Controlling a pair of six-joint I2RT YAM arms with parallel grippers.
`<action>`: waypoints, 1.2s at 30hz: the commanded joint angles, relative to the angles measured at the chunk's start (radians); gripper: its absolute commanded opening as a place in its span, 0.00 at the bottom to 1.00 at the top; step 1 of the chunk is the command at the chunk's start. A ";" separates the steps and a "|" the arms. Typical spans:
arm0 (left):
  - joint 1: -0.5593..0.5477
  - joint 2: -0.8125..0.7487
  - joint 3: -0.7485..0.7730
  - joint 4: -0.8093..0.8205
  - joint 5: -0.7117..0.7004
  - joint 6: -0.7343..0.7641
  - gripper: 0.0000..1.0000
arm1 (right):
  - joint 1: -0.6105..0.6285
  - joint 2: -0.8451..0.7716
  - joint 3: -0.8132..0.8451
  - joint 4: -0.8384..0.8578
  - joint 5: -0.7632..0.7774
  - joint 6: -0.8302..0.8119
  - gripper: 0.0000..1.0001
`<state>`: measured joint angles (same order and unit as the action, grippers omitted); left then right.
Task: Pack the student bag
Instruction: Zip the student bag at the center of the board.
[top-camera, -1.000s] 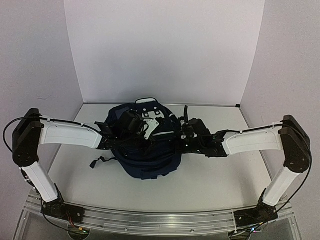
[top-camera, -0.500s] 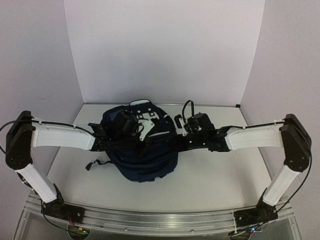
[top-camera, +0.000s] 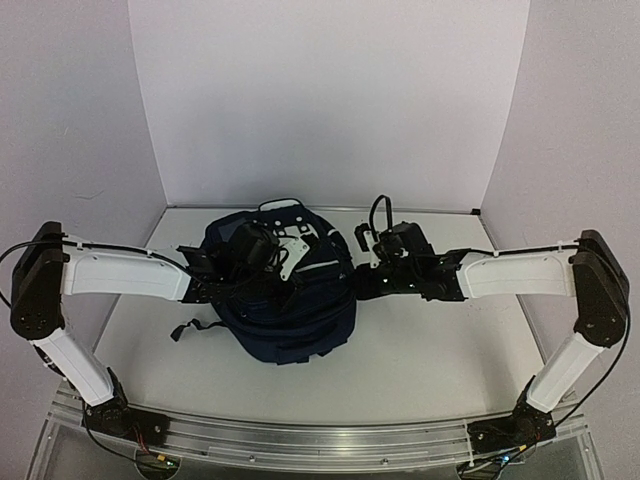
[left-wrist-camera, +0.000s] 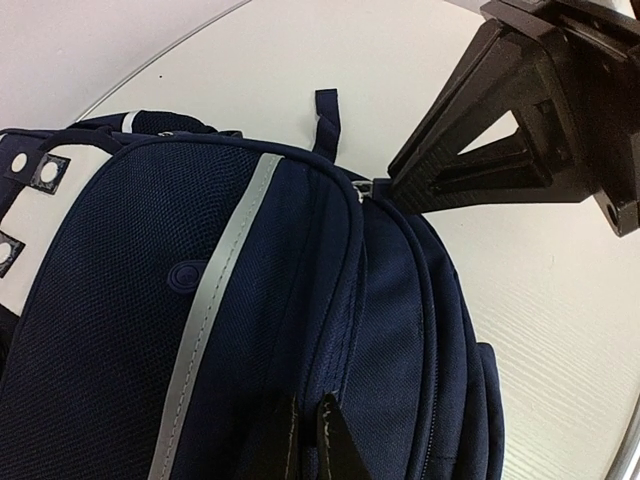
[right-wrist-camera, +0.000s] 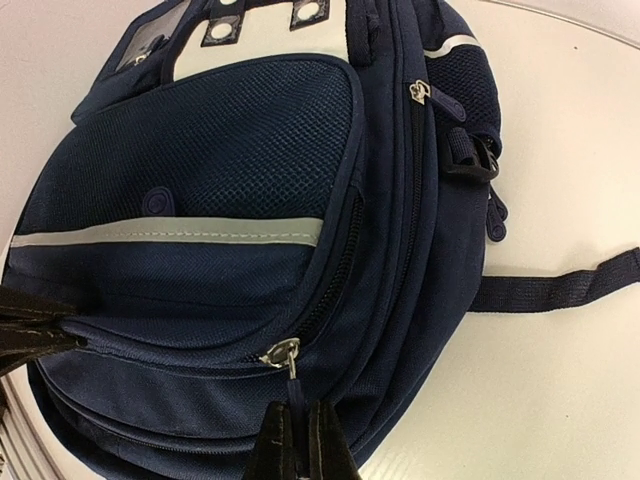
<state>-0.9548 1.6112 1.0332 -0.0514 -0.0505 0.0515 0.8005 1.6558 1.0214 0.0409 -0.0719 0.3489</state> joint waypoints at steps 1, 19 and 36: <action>0.008 -0.072 -0.050 -0.110 0.042 0.000 0.00 | -0.093 0.019 0.054 -0.050 0.235 -0.036 0.00; 0.008 -0.158 -0.124 -0.154 0.061 0.038 0.00 | -0.193 0.103 0.153 -0.005 0.283 -0.129 0.00; 0.008 -0.088 -0.040 -0.067 0.016 -0.041 0.14 | -0.212 0.130 0.229 -0.006 -0.143 -0.211 0.00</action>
<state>-0.9215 1.5162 0.9435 -0.0243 -0.0542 0.0520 0.7096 1.8072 1.2434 -0.0096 -0.3304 0.1479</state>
